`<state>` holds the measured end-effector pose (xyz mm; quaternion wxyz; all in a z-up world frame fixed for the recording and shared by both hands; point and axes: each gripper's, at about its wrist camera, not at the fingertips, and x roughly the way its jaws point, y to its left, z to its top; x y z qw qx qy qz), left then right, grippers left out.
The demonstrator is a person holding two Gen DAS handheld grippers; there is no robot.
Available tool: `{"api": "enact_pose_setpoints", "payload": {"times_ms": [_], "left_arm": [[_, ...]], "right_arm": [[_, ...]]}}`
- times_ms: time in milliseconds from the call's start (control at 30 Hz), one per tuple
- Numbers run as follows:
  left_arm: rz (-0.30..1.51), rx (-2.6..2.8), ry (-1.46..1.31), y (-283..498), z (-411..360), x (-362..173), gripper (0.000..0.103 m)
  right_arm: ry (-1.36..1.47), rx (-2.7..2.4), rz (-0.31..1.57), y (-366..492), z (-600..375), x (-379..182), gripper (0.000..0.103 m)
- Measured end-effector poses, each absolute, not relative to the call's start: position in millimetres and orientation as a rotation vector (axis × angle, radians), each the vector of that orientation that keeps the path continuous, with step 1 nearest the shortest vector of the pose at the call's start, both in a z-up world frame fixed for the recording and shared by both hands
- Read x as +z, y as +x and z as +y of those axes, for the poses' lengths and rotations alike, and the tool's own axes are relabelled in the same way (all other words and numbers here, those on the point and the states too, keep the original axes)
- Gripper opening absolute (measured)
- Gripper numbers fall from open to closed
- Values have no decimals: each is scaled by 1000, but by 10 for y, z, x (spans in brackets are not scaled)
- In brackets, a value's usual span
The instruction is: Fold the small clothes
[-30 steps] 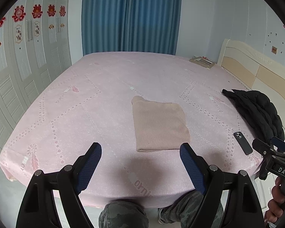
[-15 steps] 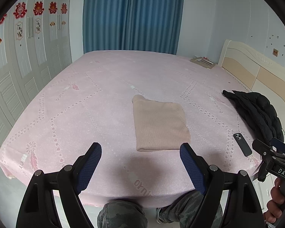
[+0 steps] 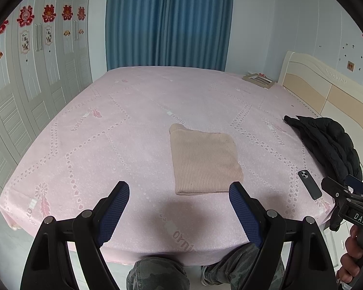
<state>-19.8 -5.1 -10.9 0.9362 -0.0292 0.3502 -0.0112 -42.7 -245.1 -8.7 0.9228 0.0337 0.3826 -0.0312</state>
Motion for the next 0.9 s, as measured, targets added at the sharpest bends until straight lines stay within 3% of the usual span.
{"api": "enact_pose_setpoints", "payload": {"times_ms": [900], "left_arm": [[705, -19, -48, -118, -29, -71, 84]], "right_arm": [[74, -39, 756, -406, -2465, -42, 103]]}}
